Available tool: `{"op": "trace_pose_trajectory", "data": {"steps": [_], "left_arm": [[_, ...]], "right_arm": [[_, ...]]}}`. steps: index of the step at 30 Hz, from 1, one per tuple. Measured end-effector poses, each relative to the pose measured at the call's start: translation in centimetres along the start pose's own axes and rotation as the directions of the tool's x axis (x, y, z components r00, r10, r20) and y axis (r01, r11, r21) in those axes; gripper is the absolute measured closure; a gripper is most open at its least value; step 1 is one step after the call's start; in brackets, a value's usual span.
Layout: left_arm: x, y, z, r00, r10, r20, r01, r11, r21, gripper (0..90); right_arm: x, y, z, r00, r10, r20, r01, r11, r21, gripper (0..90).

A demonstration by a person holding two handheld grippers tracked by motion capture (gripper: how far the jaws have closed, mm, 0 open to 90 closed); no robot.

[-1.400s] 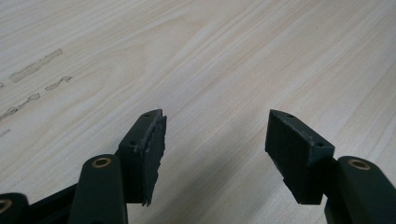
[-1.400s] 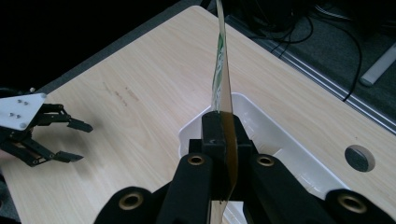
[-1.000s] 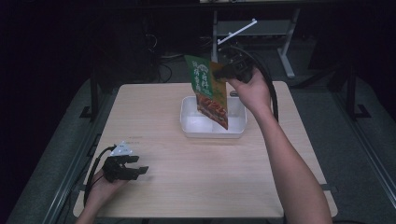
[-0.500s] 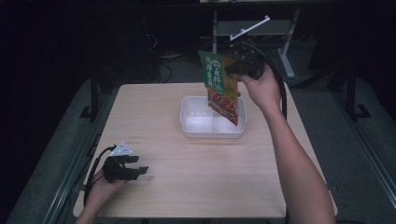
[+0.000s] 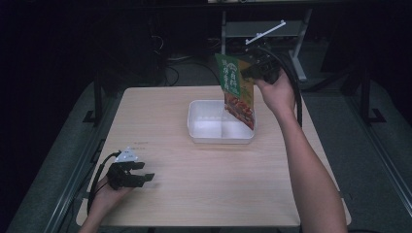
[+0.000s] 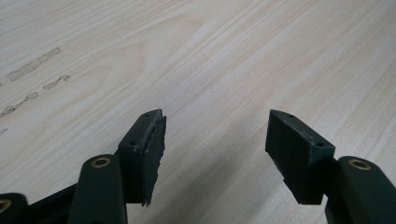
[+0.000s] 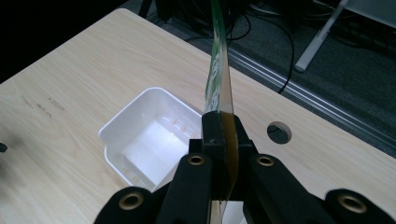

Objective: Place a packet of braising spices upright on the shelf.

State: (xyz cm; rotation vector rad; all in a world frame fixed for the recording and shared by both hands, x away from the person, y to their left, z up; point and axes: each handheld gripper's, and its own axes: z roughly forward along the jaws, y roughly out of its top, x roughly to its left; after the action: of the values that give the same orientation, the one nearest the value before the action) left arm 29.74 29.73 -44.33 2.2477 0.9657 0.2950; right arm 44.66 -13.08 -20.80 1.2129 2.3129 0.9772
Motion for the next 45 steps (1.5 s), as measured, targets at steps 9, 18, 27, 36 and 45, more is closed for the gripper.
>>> {"op": "trace_pose_trajectory", "data": {"steps": [9,18,27,36,45], "left_arm": [[0.1,0.0,-0.1,1.0,0.003,-0.001,-0.003,1.0,-0.002,37.1],[0.1,0.0,-0.1,1.0,0.002,-0.003,-0.002,1.0,-0.005,37.1],[0.1,0.0,-0.1,1.0,0.002,-0.004,-0.002,1.0,-0.007,37.1],[0.0,0.0,-0.1,1.0,0.001,-0.003,-0.001,1.0,-0.006,37.1],[0.0,0.0,-0.1,1.0,0.001,-0.005,-0.001,1.0,-0.006,37.1]], "right_arm": [[-0.2,-0.5,1.5,0.9999,0.002,0.012,-0.002,0.9998,0.019,90.0],[-0.2,-1.0,2.7,0.9995,-0.007,0.031,0.006,0.9997,0.023,90.0],[-0.3,-2.0,3.8,0.9989,-0.013,0.044,0.012,0.9998,0.015,90.0],[-0.2,-2.9,4.7,0.9983,-0.021,0.054,0.021,0.9998,0.001,90.0],[-0.3,-3.5,5.1,0.9988,-0.015,0.046,0.015,0.9998,-0.012,89.9]]}}
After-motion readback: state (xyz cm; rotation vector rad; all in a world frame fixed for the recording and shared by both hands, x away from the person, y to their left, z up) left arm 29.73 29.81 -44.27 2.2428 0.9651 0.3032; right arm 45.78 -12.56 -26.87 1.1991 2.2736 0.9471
